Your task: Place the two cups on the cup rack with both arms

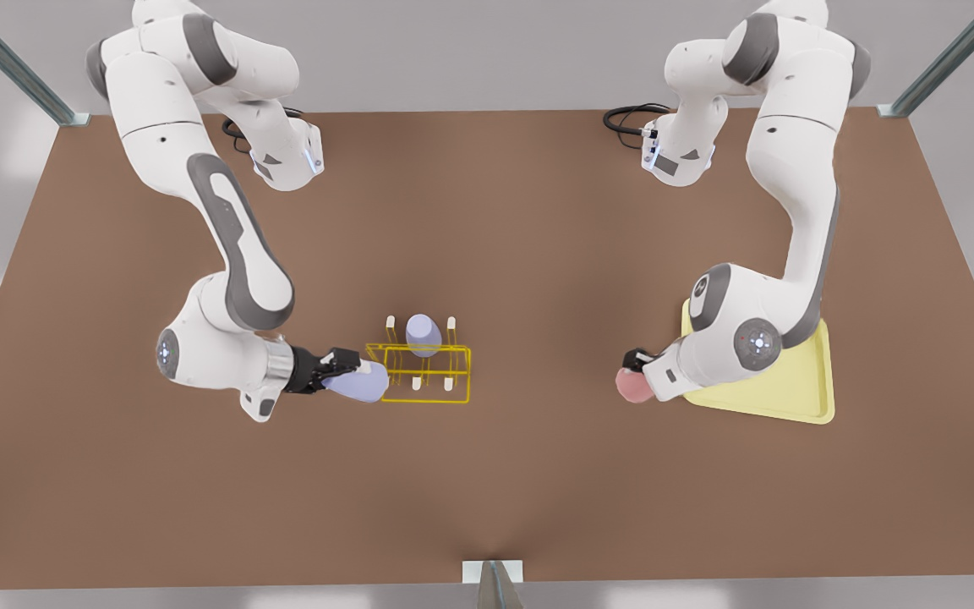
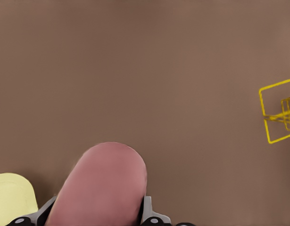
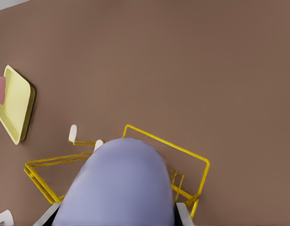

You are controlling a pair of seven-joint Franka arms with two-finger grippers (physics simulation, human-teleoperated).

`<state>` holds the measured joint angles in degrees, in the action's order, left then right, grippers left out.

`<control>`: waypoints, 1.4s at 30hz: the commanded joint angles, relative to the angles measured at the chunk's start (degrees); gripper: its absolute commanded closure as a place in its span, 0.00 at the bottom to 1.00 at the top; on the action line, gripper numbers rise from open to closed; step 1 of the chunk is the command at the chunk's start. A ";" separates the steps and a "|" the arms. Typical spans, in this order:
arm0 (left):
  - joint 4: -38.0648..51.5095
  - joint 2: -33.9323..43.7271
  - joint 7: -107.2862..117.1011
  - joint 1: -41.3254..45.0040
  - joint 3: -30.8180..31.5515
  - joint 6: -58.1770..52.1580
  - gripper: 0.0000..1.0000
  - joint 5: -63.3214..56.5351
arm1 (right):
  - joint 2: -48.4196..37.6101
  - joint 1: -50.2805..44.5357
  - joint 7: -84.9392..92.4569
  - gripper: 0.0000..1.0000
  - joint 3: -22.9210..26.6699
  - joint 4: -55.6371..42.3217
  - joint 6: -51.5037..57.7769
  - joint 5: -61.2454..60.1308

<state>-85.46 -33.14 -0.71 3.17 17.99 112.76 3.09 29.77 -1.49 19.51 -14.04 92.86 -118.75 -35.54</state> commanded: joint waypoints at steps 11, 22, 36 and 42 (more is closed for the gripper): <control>28.60 -17.13 72.17 12.92 1.08 -1.23 0.17 5.35 | 1.87 -2.56 -1.23 0.00 0.68 -0.05 -0.43 -0.85; 32.20 -18.97 72.26 20.56 1.08 5.71 0.17 9.39 | -2.43 1.58 -10.43 0.00 11.31 -16.39 23.30 39.04; 32.47 -23.54 70.59 23.46 0.99 16.08 0.00 9.39 | -25.99 1.49 -15.55 0.00 10.79 -5.23 34.73 41.87; 32.47 -22.58 70.94 22.33 0.91 14.43 0.00 9.31 | -25.55 1.58 -15.03 0.00 10.96 -5.32 34.81 40.90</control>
<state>-53.08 -54.86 63.24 24.87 18.58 126.38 11.86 4.25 0.29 8.35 -3.09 87.57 -84.83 5.61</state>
